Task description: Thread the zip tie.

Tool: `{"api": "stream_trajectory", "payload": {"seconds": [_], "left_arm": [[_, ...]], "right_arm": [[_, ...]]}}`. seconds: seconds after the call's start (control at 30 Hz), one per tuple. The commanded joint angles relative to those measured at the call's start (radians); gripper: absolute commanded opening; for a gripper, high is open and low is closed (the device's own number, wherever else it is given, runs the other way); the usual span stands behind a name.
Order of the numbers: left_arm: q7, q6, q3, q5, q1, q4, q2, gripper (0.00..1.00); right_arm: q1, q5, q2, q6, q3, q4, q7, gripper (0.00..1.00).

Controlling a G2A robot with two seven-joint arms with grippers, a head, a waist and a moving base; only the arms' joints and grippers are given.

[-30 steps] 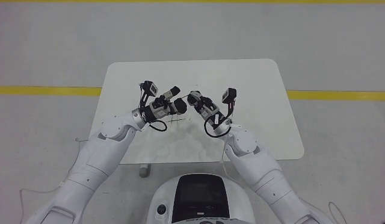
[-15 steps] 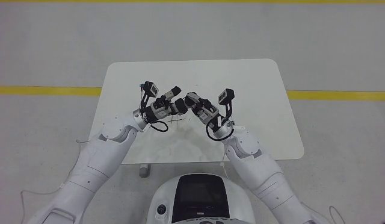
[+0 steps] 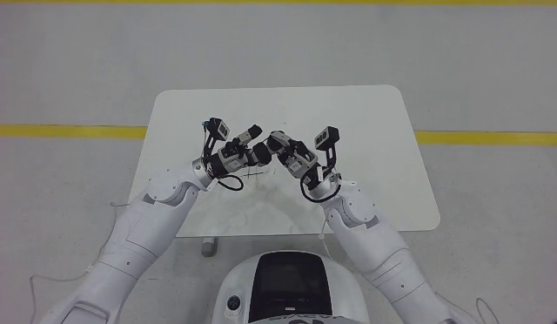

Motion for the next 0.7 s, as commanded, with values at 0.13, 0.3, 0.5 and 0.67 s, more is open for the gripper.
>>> {"api": "stream_trajectory", "payload": {"seconds": [0.13, 0.3, 0.5, 0.67], "left_arm": [[0.0, 0.0, 0.0, 0.0, 0.0, 0.0, 0.0, 1.0], [0.021, 0.009, 0.002, 0.01, 0.005, -0.013, -0.001, 1.0], [0.023, 0.02, -0.008, 0.02, 0.014, -0.022, 0.001, 1.0], [0.022, 0.024, -0.015, 0.022, 0.018, -0.024, 0.002, 1.0]], "right_arm": [[0.004, -0.019, -0.001, 0.012, -0.003, 0.009, -0.019, 0.0], [0.001, -0.031, 0.0, 0.016, -0.001, 0.005, -0.028, 0.0], [-0.008, -0.181, 0.009, 0.017, 0.017, -0.021, -0.082, 0.0], [-0.019, -0.296, 0.015, 0.036, 0.023, -0.044, -0.127, 0.0]]}}
